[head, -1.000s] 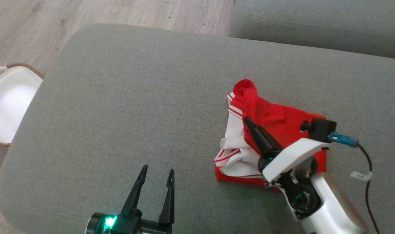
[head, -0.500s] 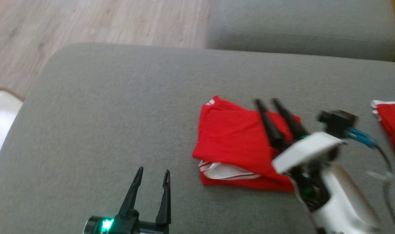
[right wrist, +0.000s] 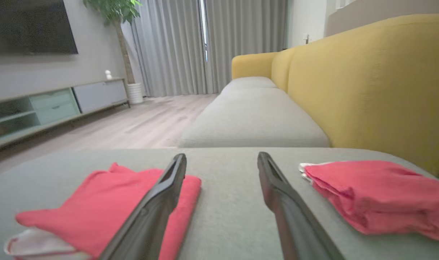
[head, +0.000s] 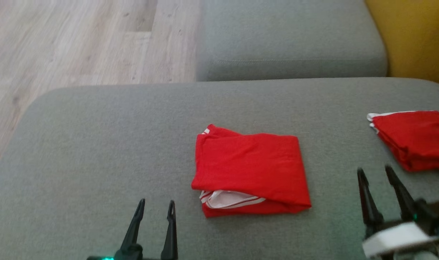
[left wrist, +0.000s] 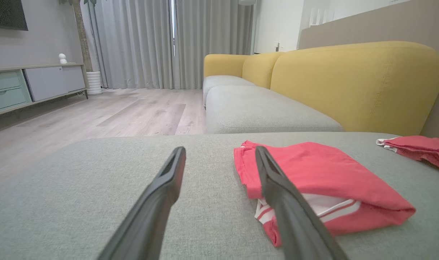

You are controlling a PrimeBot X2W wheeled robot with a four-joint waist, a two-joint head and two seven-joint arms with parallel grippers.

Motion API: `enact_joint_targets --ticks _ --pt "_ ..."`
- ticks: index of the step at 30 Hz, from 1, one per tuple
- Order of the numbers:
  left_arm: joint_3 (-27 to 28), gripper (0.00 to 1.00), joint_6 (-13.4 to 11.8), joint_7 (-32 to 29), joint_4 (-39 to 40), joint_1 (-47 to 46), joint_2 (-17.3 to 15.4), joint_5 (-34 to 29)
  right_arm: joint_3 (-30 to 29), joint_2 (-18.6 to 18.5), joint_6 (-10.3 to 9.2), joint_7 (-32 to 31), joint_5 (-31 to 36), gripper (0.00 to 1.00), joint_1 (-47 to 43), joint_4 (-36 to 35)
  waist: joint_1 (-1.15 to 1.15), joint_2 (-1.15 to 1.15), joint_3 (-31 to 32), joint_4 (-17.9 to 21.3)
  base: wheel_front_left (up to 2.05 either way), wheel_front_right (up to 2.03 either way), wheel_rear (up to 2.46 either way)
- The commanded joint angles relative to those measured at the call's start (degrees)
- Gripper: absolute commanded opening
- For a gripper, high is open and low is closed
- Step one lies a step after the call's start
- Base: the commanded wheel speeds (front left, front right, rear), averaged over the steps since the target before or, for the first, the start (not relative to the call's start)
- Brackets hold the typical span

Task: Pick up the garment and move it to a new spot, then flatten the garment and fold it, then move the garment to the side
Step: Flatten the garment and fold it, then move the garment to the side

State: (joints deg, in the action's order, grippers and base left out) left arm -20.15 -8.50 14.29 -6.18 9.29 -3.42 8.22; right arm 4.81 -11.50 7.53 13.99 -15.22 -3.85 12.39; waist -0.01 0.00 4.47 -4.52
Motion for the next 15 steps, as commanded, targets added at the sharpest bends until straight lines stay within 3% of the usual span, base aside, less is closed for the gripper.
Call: enact_joint_targets --ticks 1,6,15 --pt "2.6 1.00 -0.1 0.7 2.1 -0.8 0.4 -1.0 -0.9 -0.4 -0.04 0.9 3.4 1.00 0.1 -1.7 0.01 0.00 0.9 1.0 0.00 0.00 0.00" --pt "4.0 1.00 0.0 0.7 3.1 1.5 0.4 -2.1 -3.6 1.9 -0.04 1.0 10.2 1.00 -4.1 -3.8 0.01 0.00 1.6 1.9 0.00 0.00 0.00" --pt "4.8 1.00 0.7 0.7 2.8 2.9 0.5 -3.0 -4.5 4.2 -0.04 1.0 11.4 1.00 -5.8 -4.9 0.01 0.00 2.7 2.5 0.00 0.00 0.00"
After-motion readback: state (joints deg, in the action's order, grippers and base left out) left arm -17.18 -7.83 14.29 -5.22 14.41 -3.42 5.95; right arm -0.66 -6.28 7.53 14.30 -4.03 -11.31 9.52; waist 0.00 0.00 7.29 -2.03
